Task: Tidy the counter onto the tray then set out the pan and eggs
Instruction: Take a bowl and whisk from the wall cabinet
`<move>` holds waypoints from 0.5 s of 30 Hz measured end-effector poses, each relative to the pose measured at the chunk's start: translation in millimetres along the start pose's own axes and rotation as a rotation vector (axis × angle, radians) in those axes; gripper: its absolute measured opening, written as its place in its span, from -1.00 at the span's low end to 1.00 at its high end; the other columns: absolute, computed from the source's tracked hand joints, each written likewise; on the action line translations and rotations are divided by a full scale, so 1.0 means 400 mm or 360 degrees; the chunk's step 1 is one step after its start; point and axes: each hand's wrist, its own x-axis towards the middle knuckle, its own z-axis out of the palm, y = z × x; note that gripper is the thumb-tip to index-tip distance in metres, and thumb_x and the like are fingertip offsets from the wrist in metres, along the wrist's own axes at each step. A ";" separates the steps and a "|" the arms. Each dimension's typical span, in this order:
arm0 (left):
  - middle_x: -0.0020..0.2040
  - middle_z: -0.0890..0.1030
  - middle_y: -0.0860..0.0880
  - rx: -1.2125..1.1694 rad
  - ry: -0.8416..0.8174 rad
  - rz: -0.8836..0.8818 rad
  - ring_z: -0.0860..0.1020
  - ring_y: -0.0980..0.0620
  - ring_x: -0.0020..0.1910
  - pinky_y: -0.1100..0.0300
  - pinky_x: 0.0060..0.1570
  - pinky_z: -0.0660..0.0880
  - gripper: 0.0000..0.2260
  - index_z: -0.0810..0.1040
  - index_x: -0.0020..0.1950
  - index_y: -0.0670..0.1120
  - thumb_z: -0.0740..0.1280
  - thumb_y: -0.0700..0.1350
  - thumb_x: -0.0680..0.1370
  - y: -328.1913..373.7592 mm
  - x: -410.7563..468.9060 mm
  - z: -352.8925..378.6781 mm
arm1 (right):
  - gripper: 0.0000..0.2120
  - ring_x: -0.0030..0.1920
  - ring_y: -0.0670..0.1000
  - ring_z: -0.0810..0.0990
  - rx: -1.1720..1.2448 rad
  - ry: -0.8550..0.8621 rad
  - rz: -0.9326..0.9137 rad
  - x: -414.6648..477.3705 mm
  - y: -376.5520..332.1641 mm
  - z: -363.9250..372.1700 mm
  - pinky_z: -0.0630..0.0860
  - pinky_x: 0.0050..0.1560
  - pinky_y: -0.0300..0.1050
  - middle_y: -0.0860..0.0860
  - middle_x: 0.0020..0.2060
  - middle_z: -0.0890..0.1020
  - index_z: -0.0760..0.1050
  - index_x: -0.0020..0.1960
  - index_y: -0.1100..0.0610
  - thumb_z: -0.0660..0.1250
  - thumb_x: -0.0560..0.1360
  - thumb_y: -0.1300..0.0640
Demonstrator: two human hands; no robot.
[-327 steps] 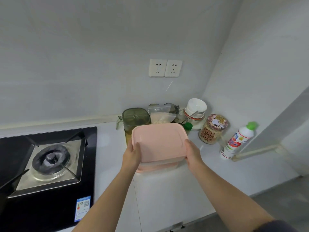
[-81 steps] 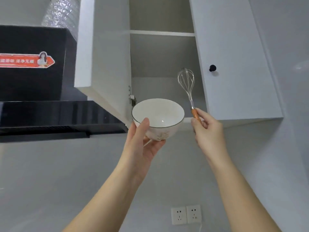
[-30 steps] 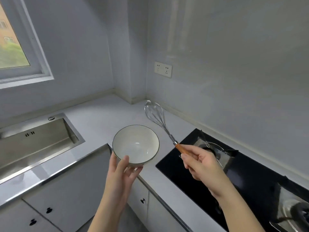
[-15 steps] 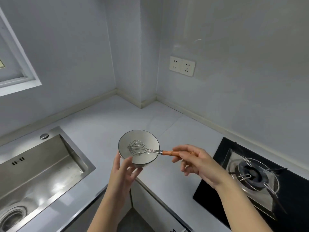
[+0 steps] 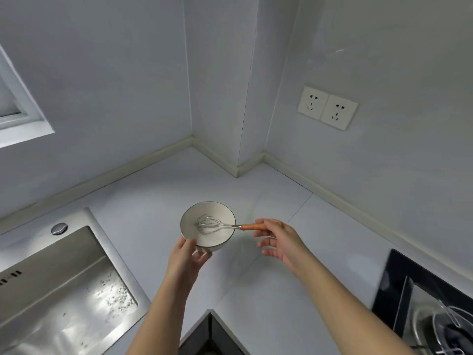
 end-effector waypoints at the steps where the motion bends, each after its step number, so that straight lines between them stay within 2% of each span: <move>1: -0.21 0.49 -0.14 0.0019 0.0014 -0.0037 0.47 -0.19 -0.08 0.13 -0.20 0.61 -0.82 0.53 -0.03 -0.19 0.17 -0.35 0.50 0.010 0.041 -0.005 | -0.79 -0.32 0.02 0.55 -0.0010 0.0035 0.0017 0.031 -0.006 0.012 0.48 -0.32 -0.15 0.01 -0.24 0.69 0.55 0.11 0.17 0.24 0.58 0.09; 4: -0.11 0.49 -0.21 0.0036 0.0053 -0.0113 0.49 -0.20 -0.10 0.12 -0.23 0.60 -0.79 0.54 0.06 -0.24 0.18 -0.36 0.51 0.030 0.150 -0.017 | -0.80 -0.32 0.01 0.56 -0.0023 0.0098 0.0050 0.115 -0.021 0.046 0.49 -0.31 -0.16 0.02 -0.21 0.68 0.55 0.11 0.17 0.26 0.58 0.09; 7: -0.07 0.53 -0.20 0.0014 0.0090 -0.0134 0.56 -0.19 -0.10 0.10 -0.13 0.61 -0.73 0.53 0.19 -0.29 0.19 -0.35 0.53 0.054 0.238 -0.016 | -0.82 -0.31 0.01 0.57 0.0006 0.0143 0.0079 0.201 -0.041 0.079 0.51 -0.33 -0.16 0.07 -0.16 0.66 0.54 0.10 0.16 0.26 0.58 0.10; 12: -0.02 0.58 -0.17 -0.0069 0.0181 -0.0161 0.57 -0.18 -0.03 -0.02 0.15 0.54 -0.67 0.51 0.28 -0.22 0.21 -0.35 0.54 0.090 0.385 -0.013 | -0.87 -0.26 0.06 0.62 0.0128 0.0173 0.0164 0.331 -0.052 0.126 0.53 -0.27 -0.12 0.09 -0.14 0.69 0.51 0.07 0.13 0.28 0.58 0.10; 15: -0.01 0.60 -0.15 -0.0087 0.0200 -0.0148 0.58 -0.17 -0.02 0.02 0.12 0.55 -0.67 0.52 0.29 -0.19 0.23 -0.34 0.54 0.109 0.438 -0.005 | -0.85 -0.23 0.07 0.63 0.0186 0.0179 0.0173 0.373 -0.056 0.142 0.53 -0.23 -0.09 0.10 -0.11 0.69 0.49 0.10 0.13 0.28 0.58 0.10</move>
